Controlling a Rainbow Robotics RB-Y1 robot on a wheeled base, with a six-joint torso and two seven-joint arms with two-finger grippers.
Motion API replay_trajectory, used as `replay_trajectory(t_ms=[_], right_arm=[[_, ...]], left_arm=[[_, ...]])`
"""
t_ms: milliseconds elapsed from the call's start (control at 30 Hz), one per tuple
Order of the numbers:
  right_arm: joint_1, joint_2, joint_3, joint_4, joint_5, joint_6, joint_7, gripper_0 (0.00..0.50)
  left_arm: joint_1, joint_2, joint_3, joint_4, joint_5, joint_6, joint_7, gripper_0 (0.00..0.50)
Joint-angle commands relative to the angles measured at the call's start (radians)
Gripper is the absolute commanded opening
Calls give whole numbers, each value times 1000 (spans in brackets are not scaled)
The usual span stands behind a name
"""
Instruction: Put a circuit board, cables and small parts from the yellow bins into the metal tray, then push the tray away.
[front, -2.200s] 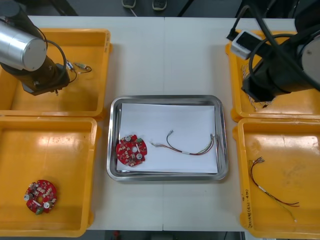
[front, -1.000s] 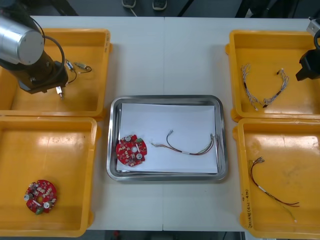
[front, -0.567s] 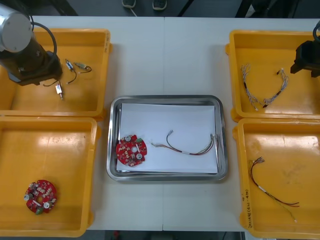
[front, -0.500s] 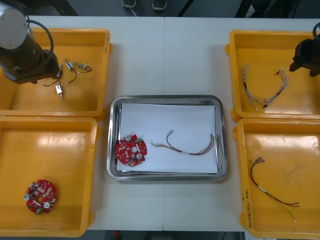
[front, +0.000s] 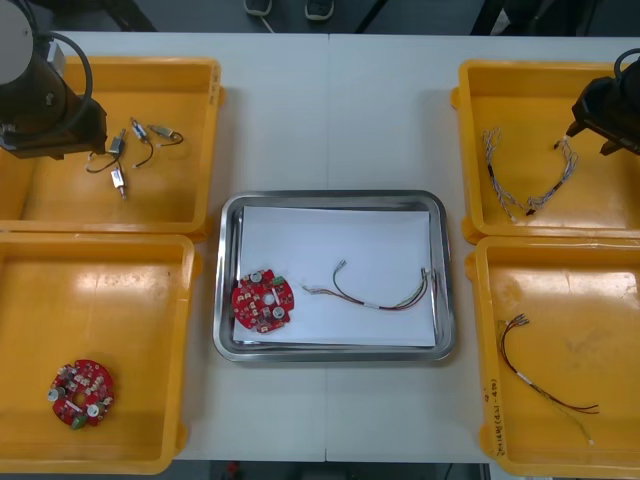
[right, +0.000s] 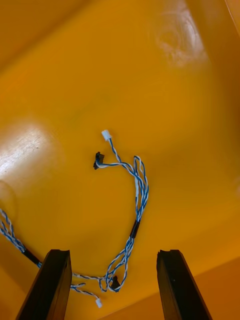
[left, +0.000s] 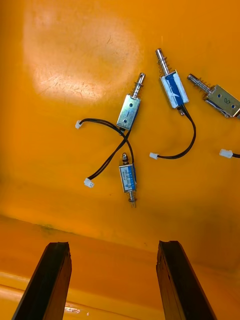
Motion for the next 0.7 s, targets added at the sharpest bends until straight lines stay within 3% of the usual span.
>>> replay_trajectory(t_ms=[33,400,700], right_arm=[[-51,13,14,39,12,-20,-106,500],[-48,50,23,107,13,-13,-307,500],[-10,56,23,111,18,-33,-333,500]], left_arm=[[-12,48,25,-27,7,-40,-2,500],[-32,48,25,59,2,-140,-140,500],[-78,47,25,187,21,-203,-300,500]])
